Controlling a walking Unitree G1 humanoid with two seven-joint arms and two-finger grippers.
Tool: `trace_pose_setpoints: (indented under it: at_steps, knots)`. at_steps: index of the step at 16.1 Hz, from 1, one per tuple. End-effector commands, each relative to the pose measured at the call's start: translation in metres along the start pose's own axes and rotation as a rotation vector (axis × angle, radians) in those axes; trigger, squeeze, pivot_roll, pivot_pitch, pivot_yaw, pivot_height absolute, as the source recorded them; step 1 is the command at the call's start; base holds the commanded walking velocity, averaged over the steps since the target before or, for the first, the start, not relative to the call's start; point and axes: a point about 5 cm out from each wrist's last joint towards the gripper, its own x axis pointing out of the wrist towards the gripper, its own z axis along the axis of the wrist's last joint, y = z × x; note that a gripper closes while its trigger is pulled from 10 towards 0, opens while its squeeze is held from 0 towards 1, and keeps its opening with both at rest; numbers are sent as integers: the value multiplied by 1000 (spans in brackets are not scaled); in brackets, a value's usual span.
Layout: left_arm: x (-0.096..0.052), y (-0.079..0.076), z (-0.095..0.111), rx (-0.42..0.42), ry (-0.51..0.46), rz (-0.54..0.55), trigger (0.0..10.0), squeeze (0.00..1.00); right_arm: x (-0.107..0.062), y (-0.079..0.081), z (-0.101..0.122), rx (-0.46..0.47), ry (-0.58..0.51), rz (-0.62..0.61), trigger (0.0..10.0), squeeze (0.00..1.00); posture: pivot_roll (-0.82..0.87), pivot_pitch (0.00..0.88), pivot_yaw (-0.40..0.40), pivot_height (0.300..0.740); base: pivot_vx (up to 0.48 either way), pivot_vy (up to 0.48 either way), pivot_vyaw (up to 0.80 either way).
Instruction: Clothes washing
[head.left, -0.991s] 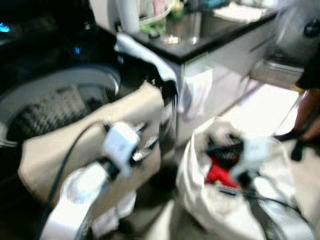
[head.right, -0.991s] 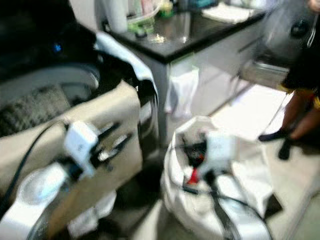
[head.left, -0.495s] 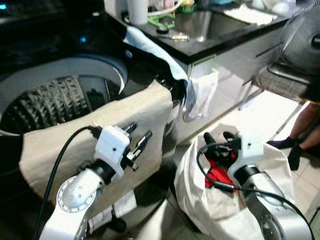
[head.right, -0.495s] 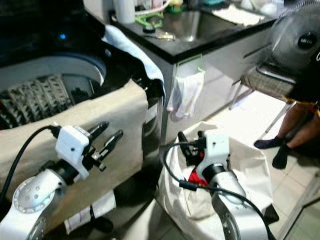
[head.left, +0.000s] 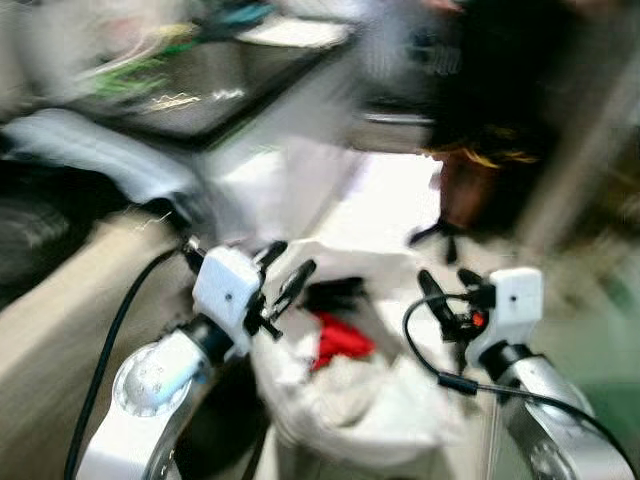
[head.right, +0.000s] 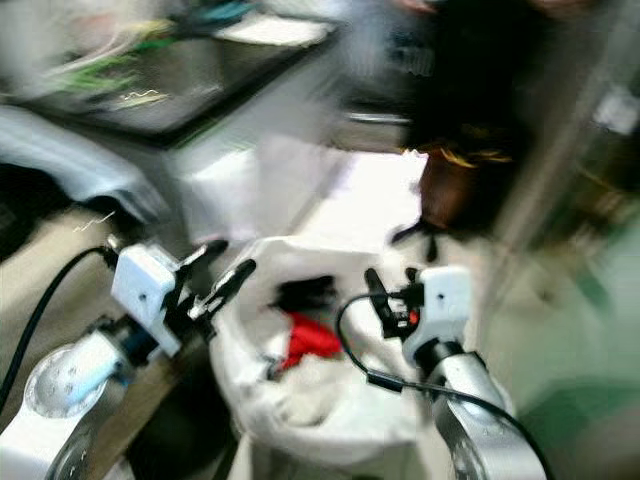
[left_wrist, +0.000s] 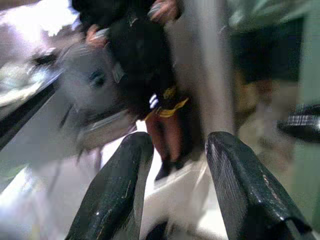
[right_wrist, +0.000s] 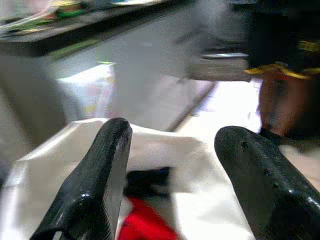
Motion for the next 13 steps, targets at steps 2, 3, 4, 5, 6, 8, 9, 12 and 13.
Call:
trace_pose_setpoints:
  at_steps: [2,3,4,5,6,8,9,12,13]
  knots:
    - [-3,3,-1,2,12,5,10000,0,2,6,6,3,-33,24,10000,0,-37,12,55,740,384,0,0]
    - [-2,2,-1,3,13,5,10000,0,1,6,4,1,-25,21,10000,0,-39,15,60,740,352,0,0]
    - [0,2,-3,-7,19,33,10000,0,1,4,3,-15,-16,14,10000,0,-40,17,61,740,0,0,0]
    - [2,-1,-4,-8,31,25,10000,0,2,2,3,-21,-14,7,10000,0,-44,22,64,740,0,0,0]
    - [4,-2,-6,-10,43,23,10000,0,3,0,4,-38,-11,2,10000,0,-46,28,66,740,0,0,0]
    - [6,0,-8,-6,58,32,10000,0,5,-3,4,-48,-13,-3,10000,0,-47,34,73,740,0,0,0]
    - [6,3,-9,1,63,40,10000,0,6,0,4,-86,-12,26,10000,0,-47,34,73,740,0,0,0]
    - [2,5,-13,13,96,33,10000,0,6,6,2,-114,6,81,10000,0,-42,39,69,740,0,0,0]
    - [2,6,-13,15,94,35,10000,0,6,7,0,-109,16,83,10000,0,-40,40,66,740,0,0,0]
